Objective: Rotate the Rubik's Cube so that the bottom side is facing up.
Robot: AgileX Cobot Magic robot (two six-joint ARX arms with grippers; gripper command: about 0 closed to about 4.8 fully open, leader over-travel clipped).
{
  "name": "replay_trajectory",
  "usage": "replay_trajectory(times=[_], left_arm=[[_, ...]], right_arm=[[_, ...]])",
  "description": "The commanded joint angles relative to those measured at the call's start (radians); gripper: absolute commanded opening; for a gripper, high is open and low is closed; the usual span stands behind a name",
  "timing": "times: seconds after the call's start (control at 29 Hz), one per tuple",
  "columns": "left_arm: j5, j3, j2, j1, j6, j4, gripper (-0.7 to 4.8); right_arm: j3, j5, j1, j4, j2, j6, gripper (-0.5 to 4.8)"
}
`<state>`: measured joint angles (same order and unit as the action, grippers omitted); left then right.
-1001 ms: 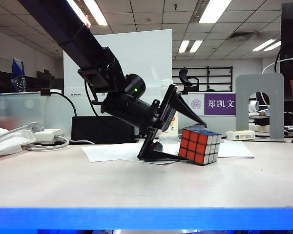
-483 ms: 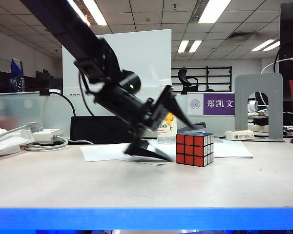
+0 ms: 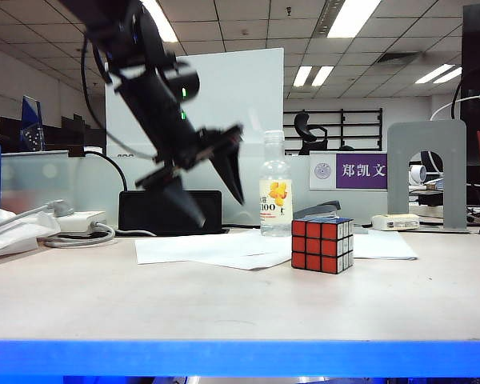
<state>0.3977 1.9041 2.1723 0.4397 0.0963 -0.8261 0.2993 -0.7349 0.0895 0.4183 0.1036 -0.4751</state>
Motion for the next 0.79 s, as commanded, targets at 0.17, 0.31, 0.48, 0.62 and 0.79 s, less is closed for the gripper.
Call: replay_trajectory(times=[0.17,0.31,0.48,0.62,0.79], left_arm=[[-0.082,0.004,-0.204,0.005,0.009,0.295,-0.06],[-0.238,0.004,-0.327,0.012,-0.019,0.423,-0.06],[-0.3,-0.026,-0.491,0.012,-0.068,0.41,-0.06],[-0.357,-0.13,-0.648,0.012,-0.116,0.395,-0.06],[-0.401,-0.392,-0.927,0.011,-0.13,0.378,-0.06]], right_arm=[[0.006,-0.001,-0.002,-0.286,0.0,-0.009,-0.06],[0.032,0.045,-0.003,-0.311,0.0,-0.027,-0.06],[0.079,0.148,-0.003,-0.296,-0.003,-0.008,-0.06],[0.128,0.233,-0.003,-0.296,-0.003,0.072,-0.06],[0.18,0.354,-0.003,-0.286,-0.004,0.153,-0.06]])
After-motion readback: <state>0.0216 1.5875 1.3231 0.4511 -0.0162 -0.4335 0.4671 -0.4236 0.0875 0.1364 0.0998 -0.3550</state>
